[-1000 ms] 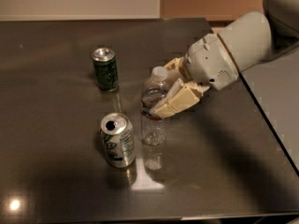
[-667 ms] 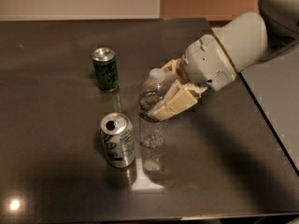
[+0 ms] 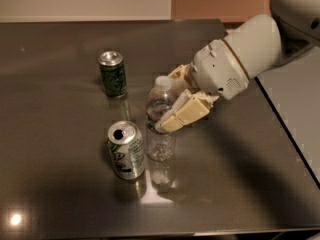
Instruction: Move water bottle near 7up can
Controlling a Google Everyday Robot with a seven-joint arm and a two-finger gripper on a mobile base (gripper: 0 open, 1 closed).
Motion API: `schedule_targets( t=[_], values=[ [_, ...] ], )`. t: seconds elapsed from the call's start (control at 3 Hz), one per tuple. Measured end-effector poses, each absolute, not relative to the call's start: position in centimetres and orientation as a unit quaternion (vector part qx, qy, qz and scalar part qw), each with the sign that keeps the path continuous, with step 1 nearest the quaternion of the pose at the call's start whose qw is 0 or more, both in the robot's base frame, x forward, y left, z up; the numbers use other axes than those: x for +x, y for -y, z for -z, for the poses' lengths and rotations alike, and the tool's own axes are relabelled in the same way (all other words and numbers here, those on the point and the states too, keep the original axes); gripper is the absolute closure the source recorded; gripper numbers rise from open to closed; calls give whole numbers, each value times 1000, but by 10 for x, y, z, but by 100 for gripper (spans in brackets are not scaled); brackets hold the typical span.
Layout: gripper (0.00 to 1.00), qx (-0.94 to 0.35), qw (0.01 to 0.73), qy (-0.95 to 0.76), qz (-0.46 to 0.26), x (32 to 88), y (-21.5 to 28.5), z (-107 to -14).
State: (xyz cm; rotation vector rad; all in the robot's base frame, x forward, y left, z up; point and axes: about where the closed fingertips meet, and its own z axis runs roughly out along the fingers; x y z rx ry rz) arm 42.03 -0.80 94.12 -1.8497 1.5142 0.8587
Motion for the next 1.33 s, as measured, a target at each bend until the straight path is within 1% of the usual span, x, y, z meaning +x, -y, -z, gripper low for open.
schedule_targets(
  t=[0.33,0.67,1.0,1.33],
  values=[
    [0,-697,294,-568,-323,419,7,-941],
    [0,-697,294,-569,-323,420,7,-941],
    [0,-694,304,-579,-301,439,26,-950],
    [0,-694,304,-579,-301,439,26,-950]
  ],
)
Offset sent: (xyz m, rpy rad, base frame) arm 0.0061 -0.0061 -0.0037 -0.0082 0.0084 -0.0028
